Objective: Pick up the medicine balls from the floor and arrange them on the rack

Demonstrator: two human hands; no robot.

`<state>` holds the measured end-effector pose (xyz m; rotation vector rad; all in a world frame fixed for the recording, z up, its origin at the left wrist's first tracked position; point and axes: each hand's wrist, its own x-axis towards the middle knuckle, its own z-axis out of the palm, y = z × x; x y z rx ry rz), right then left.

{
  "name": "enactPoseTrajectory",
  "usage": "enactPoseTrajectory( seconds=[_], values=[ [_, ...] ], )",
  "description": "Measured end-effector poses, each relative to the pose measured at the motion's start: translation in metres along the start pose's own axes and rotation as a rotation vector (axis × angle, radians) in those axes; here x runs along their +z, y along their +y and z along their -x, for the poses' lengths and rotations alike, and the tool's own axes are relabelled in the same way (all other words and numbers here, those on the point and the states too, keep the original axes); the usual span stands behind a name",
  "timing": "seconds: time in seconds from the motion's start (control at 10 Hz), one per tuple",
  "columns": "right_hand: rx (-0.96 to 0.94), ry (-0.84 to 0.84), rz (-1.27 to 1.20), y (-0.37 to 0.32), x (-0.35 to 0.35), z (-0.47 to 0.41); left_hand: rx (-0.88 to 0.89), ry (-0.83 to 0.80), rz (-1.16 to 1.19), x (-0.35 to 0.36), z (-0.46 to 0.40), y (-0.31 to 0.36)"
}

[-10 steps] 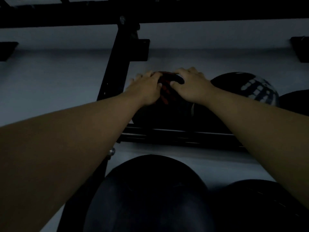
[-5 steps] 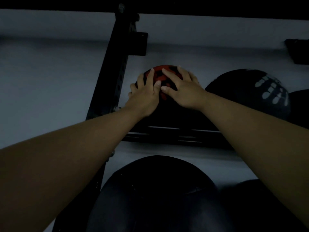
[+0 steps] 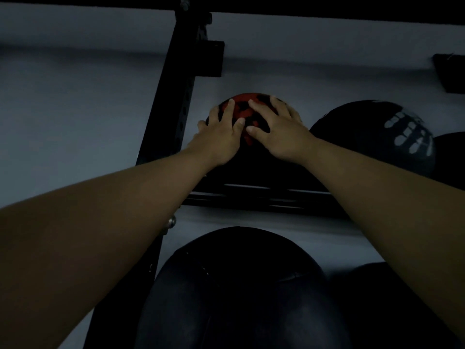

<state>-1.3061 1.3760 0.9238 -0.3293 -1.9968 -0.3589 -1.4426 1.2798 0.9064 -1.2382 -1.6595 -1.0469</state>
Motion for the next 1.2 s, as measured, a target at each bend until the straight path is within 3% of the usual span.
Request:
enactPoseTrajectory(
  seconds=[0.4,0.6,0.8,0.9,1.1,1.2],
  values=[
    [0.033,-0.103,0.102,0.004,-0.031,0.046,0.067,-0.14,-0.061,-0.033,0.027,0.017],
    [0.139,-0.148,0.194,0.028,-0.083,0.105,0.109,-0.178,-0.041,-0.052,0.063,0.056],
    [0.16,-0.219,0.152,0.049,-0.167,0.187,0.071,-0.299,-0.049,-0.074,0.135,0.135],
    [0.168,-0.272,0.123,0.062,-0.233,0.275,0.037,-0.379,-0.033,-0.095,0.207,0.206],
    [0.152,-0.378,0.067,0.069,-0.315,0.396,0.002,-0.454,0.003,-0.129,0.304,0.312],
    [0.165,-0.376,0.069,0.069,-0.346,0.416,-0.011,-0.438,0.019,-0.144,0.32,0.348]
  ],
)
